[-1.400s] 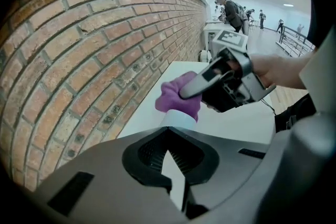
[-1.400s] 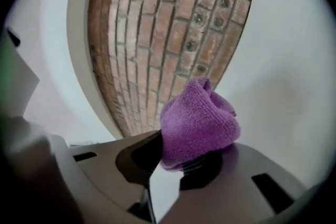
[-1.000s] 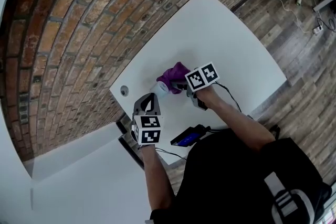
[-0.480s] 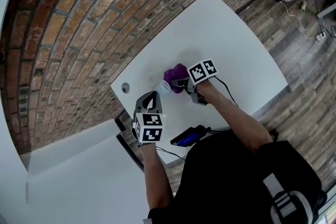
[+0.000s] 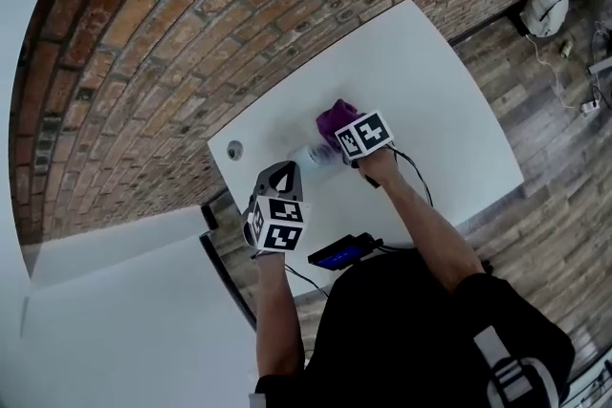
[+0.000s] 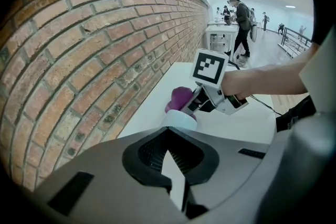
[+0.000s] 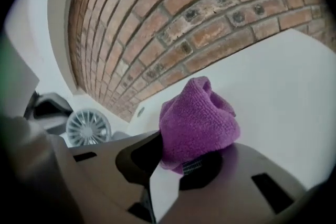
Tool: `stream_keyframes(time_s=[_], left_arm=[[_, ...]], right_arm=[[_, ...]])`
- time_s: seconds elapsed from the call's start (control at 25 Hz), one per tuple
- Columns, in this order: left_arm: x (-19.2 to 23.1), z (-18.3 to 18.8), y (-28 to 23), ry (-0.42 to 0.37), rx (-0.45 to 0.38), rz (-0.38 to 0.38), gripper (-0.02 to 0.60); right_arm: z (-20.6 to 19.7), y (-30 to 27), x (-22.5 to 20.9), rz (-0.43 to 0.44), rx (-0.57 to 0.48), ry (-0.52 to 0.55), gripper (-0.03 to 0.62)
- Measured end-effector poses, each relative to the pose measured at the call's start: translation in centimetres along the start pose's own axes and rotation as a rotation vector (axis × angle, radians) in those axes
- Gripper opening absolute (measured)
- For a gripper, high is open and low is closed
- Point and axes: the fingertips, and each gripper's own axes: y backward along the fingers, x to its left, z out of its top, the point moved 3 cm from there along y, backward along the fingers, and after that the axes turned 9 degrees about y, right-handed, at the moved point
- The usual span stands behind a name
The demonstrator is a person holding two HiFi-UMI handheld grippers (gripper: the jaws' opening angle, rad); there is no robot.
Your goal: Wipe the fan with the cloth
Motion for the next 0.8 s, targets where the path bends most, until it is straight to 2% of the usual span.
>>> stream_keyframes(time_s=[0.08, 0.16, 0.28, 0.4, 0.56, 0.6, 0.68, 0.76, 0.8], left_arm=[[0.2, 0.0, 0.0, 0.007, -0.004, 0.003, -0.005], [0.2, 0.0, -0.1, 0.014, -0.008, 0.004, -0.005], [0.0, 0.0, -0.1, 0.018, -0.014, 0.0, -0.005], [0.0, 0.1, -0.2, 0.02, -0.019, 0.0, -0.005], [0.1, 0.1, -0.1, 0.017, -0.036, 0.008, -0.005], [0.1, 0.1, -0.1, 0.02, -0.05, 0.016, -0.005], [0.3, 0.0, 0.1, 0.042, -0.083, 0.042, -0.005], [0.6, -0.1, 0.8, 0.085, -0.119, 0.061, 0.0], [0.6, -0.3, 1.2, 0.115, -0.133, 0.045, 0.0]], right_arm=[[0.8, -1.4, 0.4, 0.106, -0.024, -0.091, 0.066], [-0.4, -3.4, 0.8, 0.179, 0.034, -0.156, 0.066], [-2.7, -3.7, 0.8, 0.199, 0.071, -0.217, 0.066], [-5.3, -1.9, 1.8, 0.189, 0.151, -0.148, 0.066], [-11.0, 0.5, 5.3, 0.311, 0.347, -0.047, 0.066], [-11.2, 0.9, 5.2, 0.31, 0.347, -0.044, 0.066], [-8.9, 1.9, 3.9, 0.257, 0.261, -0.05, 0.066], [-3.7, 3.0, 2.5, 0.196, 0.115, -0.024, 0.066], [-0.7, 3.6, 2.2, 0.178, 0.039, 0.006, 0.066]])
